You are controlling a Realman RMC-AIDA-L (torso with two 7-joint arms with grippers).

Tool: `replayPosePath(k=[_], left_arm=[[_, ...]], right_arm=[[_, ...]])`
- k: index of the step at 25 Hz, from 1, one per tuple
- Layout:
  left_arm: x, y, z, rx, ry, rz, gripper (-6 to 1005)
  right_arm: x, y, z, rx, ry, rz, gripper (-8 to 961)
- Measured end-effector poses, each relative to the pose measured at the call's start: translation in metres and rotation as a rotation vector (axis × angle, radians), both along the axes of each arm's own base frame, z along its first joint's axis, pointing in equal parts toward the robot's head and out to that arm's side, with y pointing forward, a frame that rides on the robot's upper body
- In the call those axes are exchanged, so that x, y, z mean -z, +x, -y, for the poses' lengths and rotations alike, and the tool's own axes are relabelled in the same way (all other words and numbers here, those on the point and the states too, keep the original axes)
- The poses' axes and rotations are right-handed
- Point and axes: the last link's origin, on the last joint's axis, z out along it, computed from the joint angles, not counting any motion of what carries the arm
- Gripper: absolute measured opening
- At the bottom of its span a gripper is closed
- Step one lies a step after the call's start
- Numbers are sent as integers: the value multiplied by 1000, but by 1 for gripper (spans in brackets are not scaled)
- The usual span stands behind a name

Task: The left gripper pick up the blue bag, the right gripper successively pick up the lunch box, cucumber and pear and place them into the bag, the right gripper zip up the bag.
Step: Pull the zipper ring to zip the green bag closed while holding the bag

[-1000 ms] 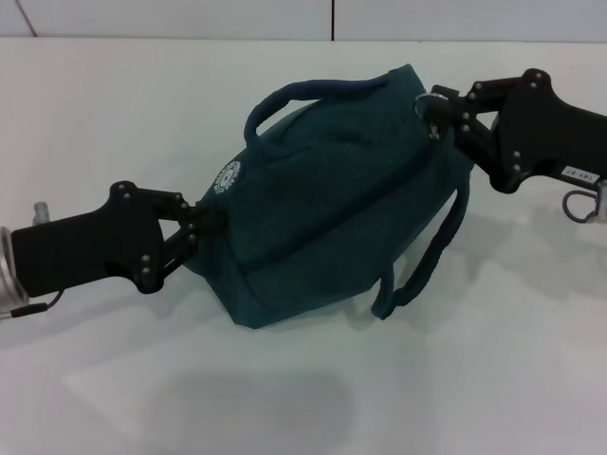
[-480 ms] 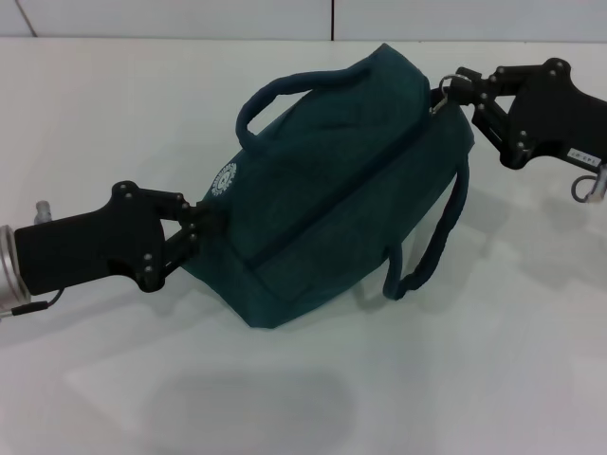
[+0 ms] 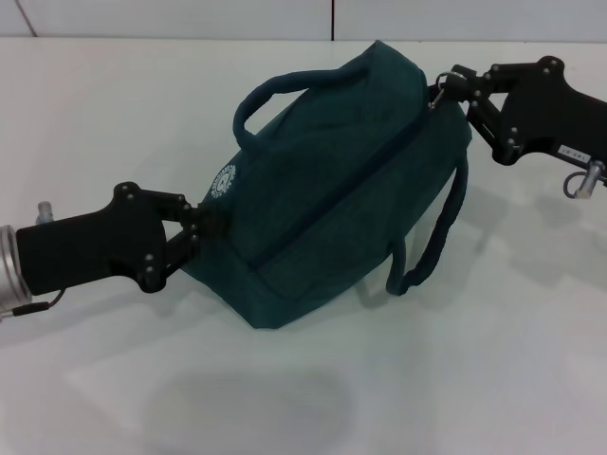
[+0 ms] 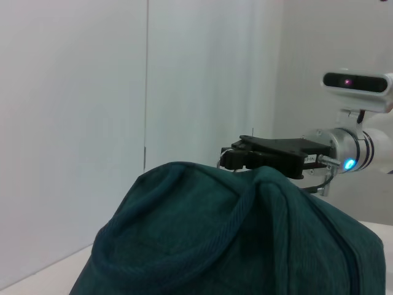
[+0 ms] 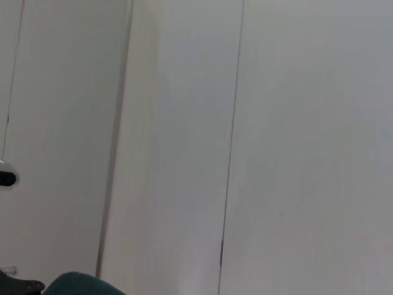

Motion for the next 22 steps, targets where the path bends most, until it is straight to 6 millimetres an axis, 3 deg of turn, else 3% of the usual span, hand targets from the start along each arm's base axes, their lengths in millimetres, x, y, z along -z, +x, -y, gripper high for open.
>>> replayPosePath(k=[12,22], left_arm=[[-12,4,-8,-122,24,122,155],[-24,17,-6,-58,16,170,465]], right_arm=[[4,0,2,0,-15,3,17],[5,1,4,2,-19,0,17]])
